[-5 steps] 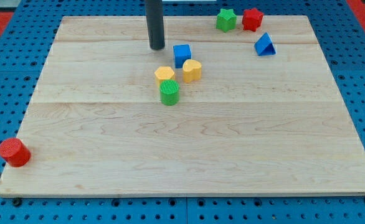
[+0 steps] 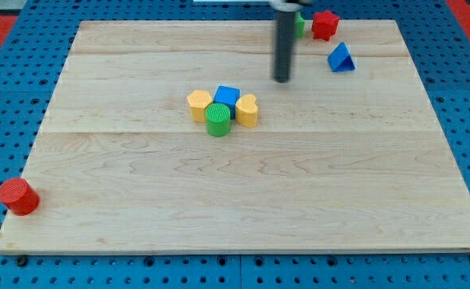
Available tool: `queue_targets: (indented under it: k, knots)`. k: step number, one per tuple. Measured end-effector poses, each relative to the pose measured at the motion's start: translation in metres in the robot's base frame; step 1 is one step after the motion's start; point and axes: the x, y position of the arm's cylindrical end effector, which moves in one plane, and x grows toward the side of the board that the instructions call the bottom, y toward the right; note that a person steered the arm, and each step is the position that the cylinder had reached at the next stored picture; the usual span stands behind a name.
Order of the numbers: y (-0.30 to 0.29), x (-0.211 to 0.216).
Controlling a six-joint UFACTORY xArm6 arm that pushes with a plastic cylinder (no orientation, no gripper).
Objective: Move blue triangle towards the bottom right of the board
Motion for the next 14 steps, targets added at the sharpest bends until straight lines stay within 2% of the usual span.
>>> queue_targets:
  k: [1, 2, 3, 4, 5, 7, 8, 9, 10, 11, 14]
  knots:
    - [0.104, 0.003]
    - [0.116, -0.061]
    - [0.050, -0.078]
    - [-0.025, -0.052]
    - [-0.043, -0.055]
    - [0.017, -0.042]
    - [0.049, -0.064]
    - [0.071, -0.052]
    - [0.054, -0.039]
    - [-0.015, -0.037]
    - [-0.049, -0.036]
